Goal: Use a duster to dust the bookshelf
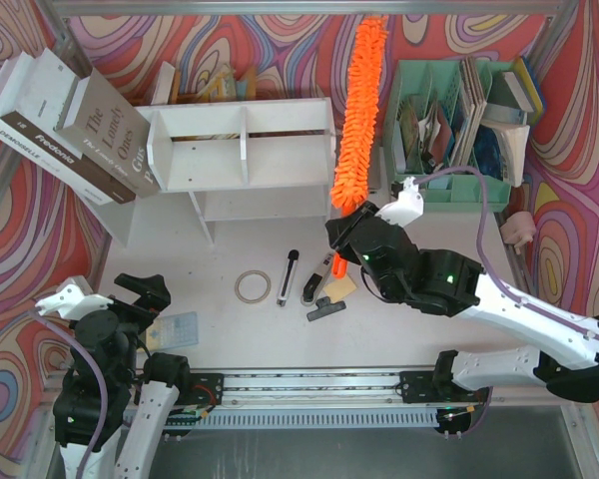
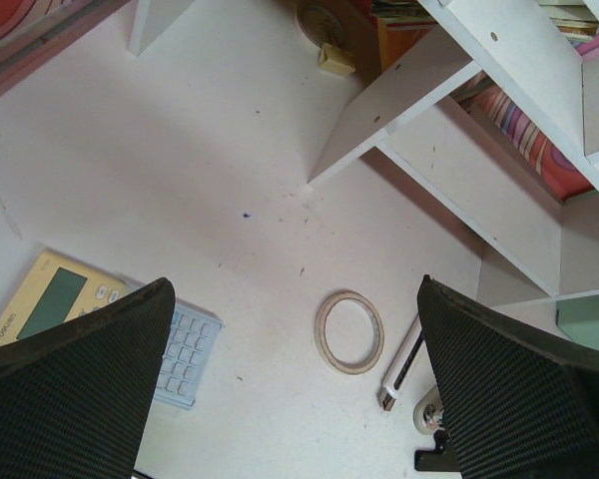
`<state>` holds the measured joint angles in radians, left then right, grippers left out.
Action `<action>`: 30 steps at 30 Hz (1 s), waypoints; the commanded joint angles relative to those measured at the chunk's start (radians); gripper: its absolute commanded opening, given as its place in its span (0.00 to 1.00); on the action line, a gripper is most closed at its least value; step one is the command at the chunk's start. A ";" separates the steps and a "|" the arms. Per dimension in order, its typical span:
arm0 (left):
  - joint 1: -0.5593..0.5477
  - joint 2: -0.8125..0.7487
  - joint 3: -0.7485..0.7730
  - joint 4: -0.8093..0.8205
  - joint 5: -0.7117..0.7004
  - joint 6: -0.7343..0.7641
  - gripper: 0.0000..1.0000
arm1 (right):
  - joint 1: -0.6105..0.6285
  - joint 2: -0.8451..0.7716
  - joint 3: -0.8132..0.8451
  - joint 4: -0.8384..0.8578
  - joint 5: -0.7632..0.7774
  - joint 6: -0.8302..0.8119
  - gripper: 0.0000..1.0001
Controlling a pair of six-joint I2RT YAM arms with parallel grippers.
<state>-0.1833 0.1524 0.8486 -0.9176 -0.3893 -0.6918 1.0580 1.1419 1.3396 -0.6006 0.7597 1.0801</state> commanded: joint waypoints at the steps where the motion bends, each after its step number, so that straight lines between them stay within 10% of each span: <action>1: 0.004 0.002 -0.008 0.013 0.003 0.009 0.98 | -0.004 -0.001 0.000 0.124 -0.018 -0.056 0.00; 15: 0.004 0.000 -0.008 0.011 0.001 0.008 0.98 | 0.002 0.216 0.084 0.343 -0.406 -0.141 0.00; 30: 0.004 -0.001 -0.008 0.013 0.001 0.011 0.98 | 0.082 0.237 0.120 0.379 -0.365 -0.245 0.00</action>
<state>-0.1833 0.1524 0.8486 -0.9173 -0.3893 -0.6918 1.0805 1.3888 1.4017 -0.3115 0.3645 0.9249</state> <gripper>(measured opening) 0.984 0.336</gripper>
